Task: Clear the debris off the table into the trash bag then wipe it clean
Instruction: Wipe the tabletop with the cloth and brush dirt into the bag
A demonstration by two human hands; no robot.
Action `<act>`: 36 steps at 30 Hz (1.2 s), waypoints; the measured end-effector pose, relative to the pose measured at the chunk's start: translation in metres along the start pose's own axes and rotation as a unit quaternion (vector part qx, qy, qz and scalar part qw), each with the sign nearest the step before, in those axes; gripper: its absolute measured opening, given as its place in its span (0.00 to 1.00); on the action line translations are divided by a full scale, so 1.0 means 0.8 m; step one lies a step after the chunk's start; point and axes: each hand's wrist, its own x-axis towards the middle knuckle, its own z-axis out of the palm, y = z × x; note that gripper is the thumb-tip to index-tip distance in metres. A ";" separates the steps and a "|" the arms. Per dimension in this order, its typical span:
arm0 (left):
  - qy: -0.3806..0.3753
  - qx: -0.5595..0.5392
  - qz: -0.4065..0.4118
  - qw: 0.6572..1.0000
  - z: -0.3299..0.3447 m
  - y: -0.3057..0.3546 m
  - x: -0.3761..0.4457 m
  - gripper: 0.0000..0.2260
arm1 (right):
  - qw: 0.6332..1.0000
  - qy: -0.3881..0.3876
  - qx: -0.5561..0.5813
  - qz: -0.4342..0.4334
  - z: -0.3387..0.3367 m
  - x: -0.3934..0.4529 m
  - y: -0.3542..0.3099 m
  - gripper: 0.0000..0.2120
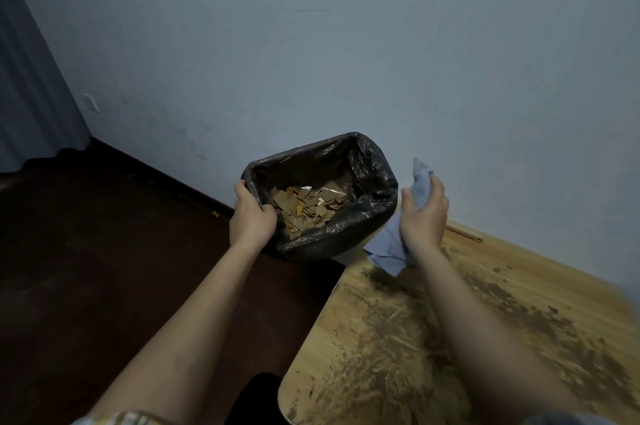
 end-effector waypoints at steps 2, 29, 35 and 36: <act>-0.006 0.016 0.022 1.000 -0.006 -0.004 0.001 0.24 | 0.998 -0.035 -0.038 -0.020 0.002 0.011 -0.001 0.27; 0.077 0.270 0.192 0.940 -0.018 -0.025 0.012 0.24 | 0.982 -0.164 -0.042 0.084 0.049 -0.011 -0.012 0.23; -0.020 0.301 0.363 0.882 0.018 -0.003 -0.003 0.15 | 0.979 -0.143 0.015 0.147 0.056 -0.010 -0.010 0.26; -0.055 0.309 0.375 0.872 0.026 0.001 -0.005 0.17 | 0.979 -0.140 0.021 0.149 0.056 -0.010 -0.010 0.25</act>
